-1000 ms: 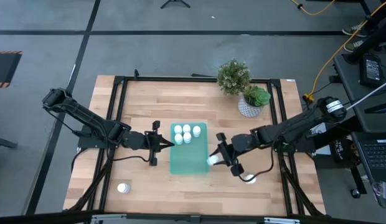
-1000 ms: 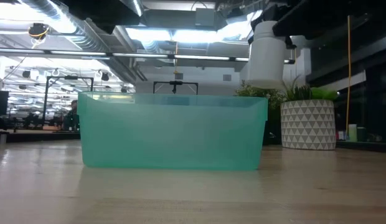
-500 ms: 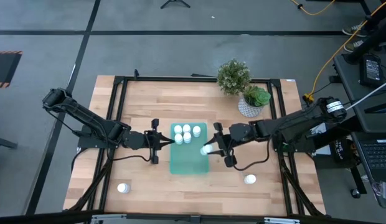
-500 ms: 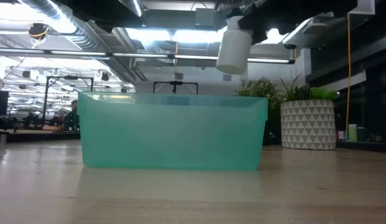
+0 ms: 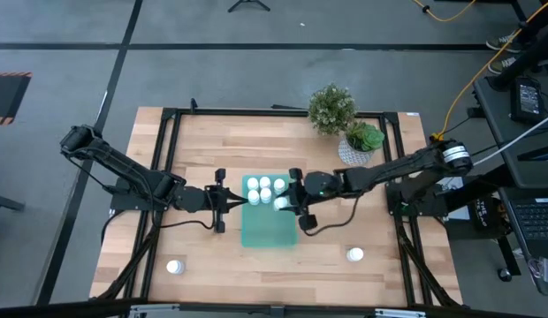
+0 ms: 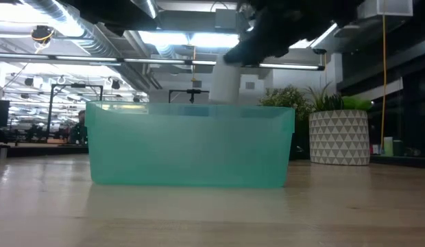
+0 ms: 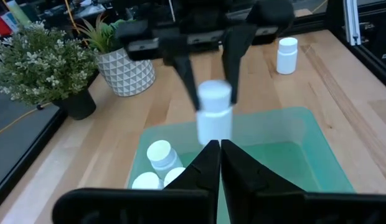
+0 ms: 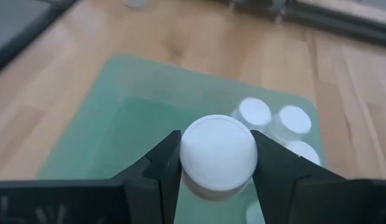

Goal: Pick and place pill bottles into a basket
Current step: Put the white pill bottle into the green bin

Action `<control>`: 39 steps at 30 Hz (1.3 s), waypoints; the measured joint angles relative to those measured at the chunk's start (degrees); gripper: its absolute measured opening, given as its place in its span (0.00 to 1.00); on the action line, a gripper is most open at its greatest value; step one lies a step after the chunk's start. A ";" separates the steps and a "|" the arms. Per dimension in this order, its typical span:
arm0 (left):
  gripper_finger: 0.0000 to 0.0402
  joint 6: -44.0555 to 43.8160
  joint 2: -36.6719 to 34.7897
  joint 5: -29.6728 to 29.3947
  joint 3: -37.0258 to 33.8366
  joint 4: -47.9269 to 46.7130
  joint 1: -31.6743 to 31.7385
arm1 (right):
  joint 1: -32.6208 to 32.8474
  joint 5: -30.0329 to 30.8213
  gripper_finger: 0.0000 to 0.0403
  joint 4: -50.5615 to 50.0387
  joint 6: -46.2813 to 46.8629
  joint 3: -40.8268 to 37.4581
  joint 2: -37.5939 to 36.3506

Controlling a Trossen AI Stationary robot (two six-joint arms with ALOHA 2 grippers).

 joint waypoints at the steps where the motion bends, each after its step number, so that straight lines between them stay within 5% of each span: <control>1: 0.02 0.00 0.00 0.00 0.00 -0.02 0.00 | -0.42 0.06 0.38 -1.43 -0.14 1.12 0.82; 9: 0.00 0.01 0.01 0.00 0.00 -0.04 0.00 | -2.60 5.66 0.38 -5.75 0.13 2.93 3.39; 39: 0.02 0.00 0.02 -0.42 -0.02 -0.07 0.00 | -4.24 5.46 0.38 -2.34 0.11 2.79 10.12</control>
